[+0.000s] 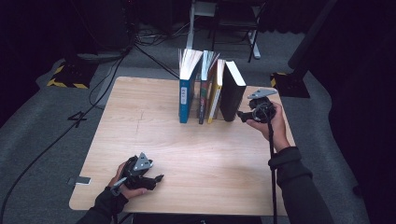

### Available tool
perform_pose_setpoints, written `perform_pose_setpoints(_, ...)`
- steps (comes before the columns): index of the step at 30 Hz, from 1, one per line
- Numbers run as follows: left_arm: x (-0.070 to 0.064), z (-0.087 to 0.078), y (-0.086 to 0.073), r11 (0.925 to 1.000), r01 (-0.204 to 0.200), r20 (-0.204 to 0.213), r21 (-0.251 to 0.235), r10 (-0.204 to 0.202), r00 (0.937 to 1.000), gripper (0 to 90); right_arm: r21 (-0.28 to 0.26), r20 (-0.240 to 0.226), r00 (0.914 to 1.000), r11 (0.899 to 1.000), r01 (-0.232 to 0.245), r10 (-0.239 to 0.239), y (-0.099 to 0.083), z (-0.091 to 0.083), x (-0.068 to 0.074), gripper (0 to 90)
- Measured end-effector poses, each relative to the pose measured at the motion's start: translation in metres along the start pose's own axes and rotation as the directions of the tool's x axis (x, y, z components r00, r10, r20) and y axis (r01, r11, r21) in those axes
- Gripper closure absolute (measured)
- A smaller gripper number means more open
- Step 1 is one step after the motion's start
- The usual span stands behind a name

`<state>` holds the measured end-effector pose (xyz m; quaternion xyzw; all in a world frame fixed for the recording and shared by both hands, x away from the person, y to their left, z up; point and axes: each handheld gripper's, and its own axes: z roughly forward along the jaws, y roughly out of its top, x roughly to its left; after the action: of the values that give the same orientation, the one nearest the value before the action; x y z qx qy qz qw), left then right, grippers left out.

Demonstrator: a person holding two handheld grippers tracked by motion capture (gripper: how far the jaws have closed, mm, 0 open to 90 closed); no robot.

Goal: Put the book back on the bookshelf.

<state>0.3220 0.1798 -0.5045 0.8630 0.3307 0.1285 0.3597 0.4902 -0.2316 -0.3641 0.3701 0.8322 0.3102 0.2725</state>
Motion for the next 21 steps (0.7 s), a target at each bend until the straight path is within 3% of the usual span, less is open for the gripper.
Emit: perform_pose_setpoints(21,0.0,0.0,0.0,1.0,0.007,-0.007,0.003,-0.007,0.9999,25.2,-0.064,-0.032,0.9961,0.995,0.08,-0.082,-0.035,-0.03,0.012,31.3)
